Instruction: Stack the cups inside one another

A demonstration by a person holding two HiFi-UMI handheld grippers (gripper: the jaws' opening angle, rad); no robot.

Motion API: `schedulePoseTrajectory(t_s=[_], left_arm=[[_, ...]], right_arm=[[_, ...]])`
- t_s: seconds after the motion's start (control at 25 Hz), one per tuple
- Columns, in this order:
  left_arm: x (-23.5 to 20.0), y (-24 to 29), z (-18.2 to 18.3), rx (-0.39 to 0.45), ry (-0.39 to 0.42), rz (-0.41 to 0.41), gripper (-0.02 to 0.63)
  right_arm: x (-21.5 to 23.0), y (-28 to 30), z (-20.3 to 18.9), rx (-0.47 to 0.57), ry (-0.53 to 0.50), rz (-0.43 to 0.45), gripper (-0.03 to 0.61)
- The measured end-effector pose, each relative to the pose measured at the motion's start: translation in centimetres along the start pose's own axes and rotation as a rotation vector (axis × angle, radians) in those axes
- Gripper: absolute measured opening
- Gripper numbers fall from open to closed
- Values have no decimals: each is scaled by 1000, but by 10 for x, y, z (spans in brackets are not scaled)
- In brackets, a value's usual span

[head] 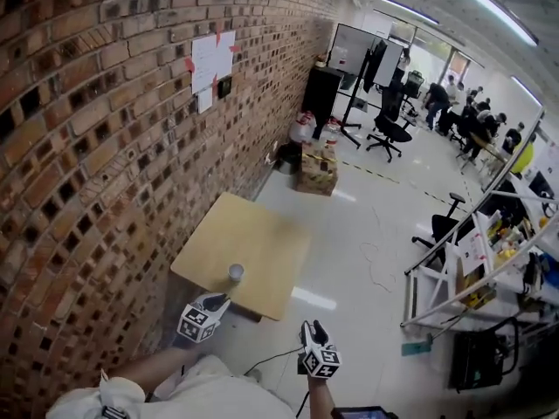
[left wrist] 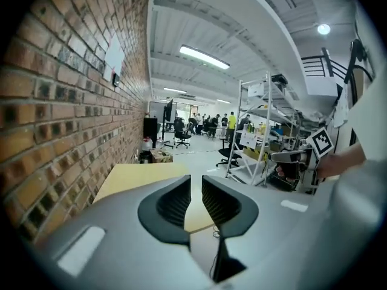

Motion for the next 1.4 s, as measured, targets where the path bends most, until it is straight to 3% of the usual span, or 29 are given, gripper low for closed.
schedulePoseTrajectory(t_s=[0.24, 0.64, 0.88, 1.08, 1.2, 1.4], left_arm=[[-7, -7, -34, -61, -146, -6, 77], [-53, -30, -43, -86, -64, -16, 74], [-76, -30, -72, -149, -99, 0, 74], [-75, -20, -90, -205, -124, -23, 74], [-70, -12, -87, -216, -110, -38, 74], [-64, 5, -75, -226, -81, -50, 74]], right_arm=[[-15, -4, -5, -28, 49, -90, 149], [-46, 2, 1, 20, 49, -134, 144], [-58, 14, -6, 18, 50, -144, 144], [-58, 16, -17, -8, 51, -146, 144], [-59, 15, -18, -19, 7, -126, 95], [-48, 14, -13, -11, -15, -126, 86]])
Point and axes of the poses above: the fingertips, and each gripper's own axes: y forward along the fingers, x to its right, z out of its top, the point moved 8 cm from there along -y, backward along the fingers, and after that the axes turned 15 degrees about -x, right-handed, at the moved point
